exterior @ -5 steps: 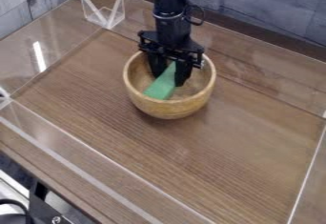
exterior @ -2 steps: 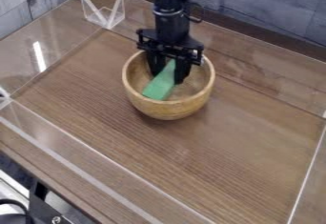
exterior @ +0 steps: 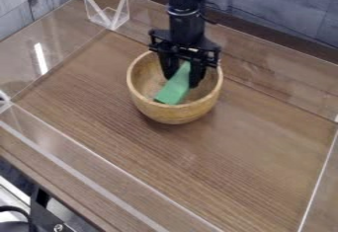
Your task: Move green stick from inside the wooden bowl to the table next to it
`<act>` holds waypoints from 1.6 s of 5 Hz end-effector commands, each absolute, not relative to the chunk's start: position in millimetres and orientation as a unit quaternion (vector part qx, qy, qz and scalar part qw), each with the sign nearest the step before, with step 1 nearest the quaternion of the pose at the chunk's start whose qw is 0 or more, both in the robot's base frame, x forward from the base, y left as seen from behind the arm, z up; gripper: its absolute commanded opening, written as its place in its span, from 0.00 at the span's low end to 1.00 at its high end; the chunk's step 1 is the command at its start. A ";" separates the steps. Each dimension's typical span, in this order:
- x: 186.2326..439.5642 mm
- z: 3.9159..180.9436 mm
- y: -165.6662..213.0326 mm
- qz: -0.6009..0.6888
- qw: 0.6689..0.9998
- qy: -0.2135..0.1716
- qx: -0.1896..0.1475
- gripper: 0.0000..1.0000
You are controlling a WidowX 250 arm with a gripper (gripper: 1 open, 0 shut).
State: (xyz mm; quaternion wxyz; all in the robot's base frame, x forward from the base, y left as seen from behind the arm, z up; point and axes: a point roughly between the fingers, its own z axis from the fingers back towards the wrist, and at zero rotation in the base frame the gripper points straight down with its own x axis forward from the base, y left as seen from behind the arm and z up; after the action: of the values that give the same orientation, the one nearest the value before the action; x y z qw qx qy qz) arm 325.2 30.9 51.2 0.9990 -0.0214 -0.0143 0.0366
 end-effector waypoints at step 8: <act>324.3 101.2 71.3 0.021 0.997 -0.063 -0.033 0.00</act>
State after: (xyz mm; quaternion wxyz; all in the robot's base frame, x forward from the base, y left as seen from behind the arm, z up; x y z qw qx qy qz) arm 316.9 66.9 85.0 0.9985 -0.0390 -0.0348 0.0187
